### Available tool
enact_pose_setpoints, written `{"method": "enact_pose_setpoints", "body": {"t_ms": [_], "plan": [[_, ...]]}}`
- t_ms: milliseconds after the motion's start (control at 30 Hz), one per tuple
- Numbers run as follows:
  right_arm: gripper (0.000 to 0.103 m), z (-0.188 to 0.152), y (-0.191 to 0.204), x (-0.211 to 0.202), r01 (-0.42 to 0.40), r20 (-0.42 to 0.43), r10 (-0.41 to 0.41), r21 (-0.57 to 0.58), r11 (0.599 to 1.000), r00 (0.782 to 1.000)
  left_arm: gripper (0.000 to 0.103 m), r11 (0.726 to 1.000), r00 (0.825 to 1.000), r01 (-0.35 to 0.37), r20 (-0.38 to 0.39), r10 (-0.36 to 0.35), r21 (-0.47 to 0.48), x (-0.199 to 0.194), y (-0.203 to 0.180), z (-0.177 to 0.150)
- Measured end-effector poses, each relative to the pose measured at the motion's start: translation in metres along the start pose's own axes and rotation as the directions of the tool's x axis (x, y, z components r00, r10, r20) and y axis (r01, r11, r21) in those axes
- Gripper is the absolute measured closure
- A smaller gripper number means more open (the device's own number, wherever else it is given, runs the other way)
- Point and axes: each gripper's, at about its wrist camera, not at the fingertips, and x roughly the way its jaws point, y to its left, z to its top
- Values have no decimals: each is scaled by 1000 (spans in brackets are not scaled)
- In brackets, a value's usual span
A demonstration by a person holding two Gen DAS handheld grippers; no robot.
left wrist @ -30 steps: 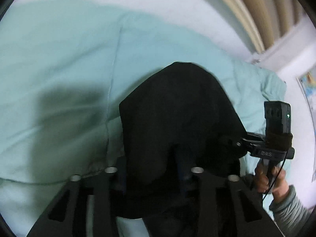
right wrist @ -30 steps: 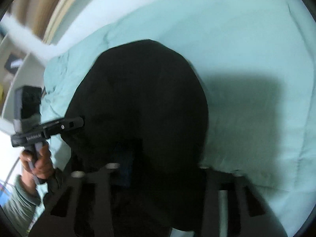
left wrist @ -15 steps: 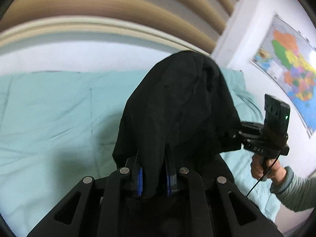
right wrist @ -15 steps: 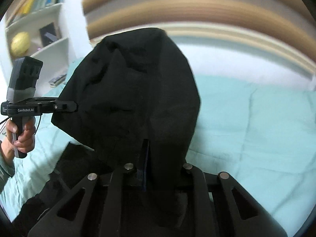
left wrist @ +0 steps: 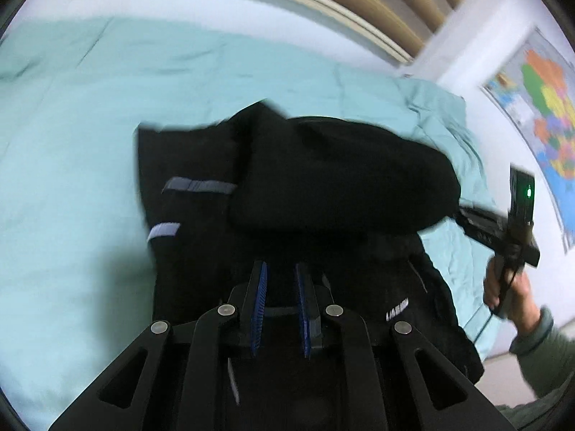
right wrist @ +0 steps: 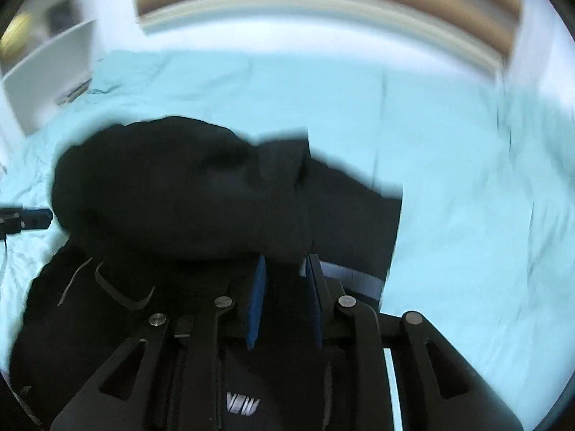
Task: Fold large clothes
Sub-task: 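Lower the folded jacket onto the duvet and open both grippers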
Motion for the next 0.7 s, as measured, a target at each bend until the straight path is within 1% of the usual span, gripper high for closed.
{"method": "enact_pose_setpoints", "body": {"t_ms": [33, 100, 133, 167, 233, 267, 400, 433, 500, 567, 600, 667, 700], "plan": [[78, -9, -6, -3, -18, -27, 19, 41, 999, 999, 87, 1000, 1000, -10, 7, 10, -8, -6, 1, -3], [74, -18, -16, -15, -36, -55, 42, 94, 995, 998, 87, 1000, 999, -17, 36, 18, -5, -17, -1, 4], [67, -16, -18, -20, -42, -53, 47, 105, 994, 997, 87, 1000, 998, -9, 54, 9, 0, -23, -5, 11], [55, -14, -20, -27, -47, -45, 52, 114, 992, 998, 86, 1000, 998, -3, 63, 2, 5, -28, -7, 12], [44, -2, -16, -42, -64, -16, 66, 122, 991, 998, 86, 999, 995, 12, 94, -15, 32, -29, -19, 33], [44, 10, -5, -46, -74, 5, 74, 116, 990, 997, 86, 999, 995, 18, 100, -22, 41, -28, -21, 40], [44, 65, 22, -64, -107, 96, 99, 87, 990, 990, 86, 996, 993, 27, 110, -37, 89, -17, -53, 85], [44, 76, 20, -66, -117, 111, 107, 89, 989, 988, 86, 993, 992, 38, 112, -50, 108, -12, -62, 96], [44, 101, 28, -65, -142, 130, 129, 98, 985, 983, 86, 991, 991, 55, 114, -69, 121, -3, -74, 114], [44, 120, 37, -54, -169, 109, 158, 105, 980, 981, 86, 991, 991, 84, 94, -94, 106, 11, -79, 127], [44, 125, 40, -46, -163, 83, 154, 112, 980, 985, 85, 990, 991, 102, 76, -109, 92, 21, -78, 131], [44, 121, 46, -24, -163, 19, 162, 127, 978, 987, 85, 991, 993, 113, 28, -115, 75, 40, -76, 131], [44, 113, 46, -11, -185, -27, 191, 146, 972, 981, 85, 992, 994, 106, -9, -105, 68, 52, -72, 126]]}}
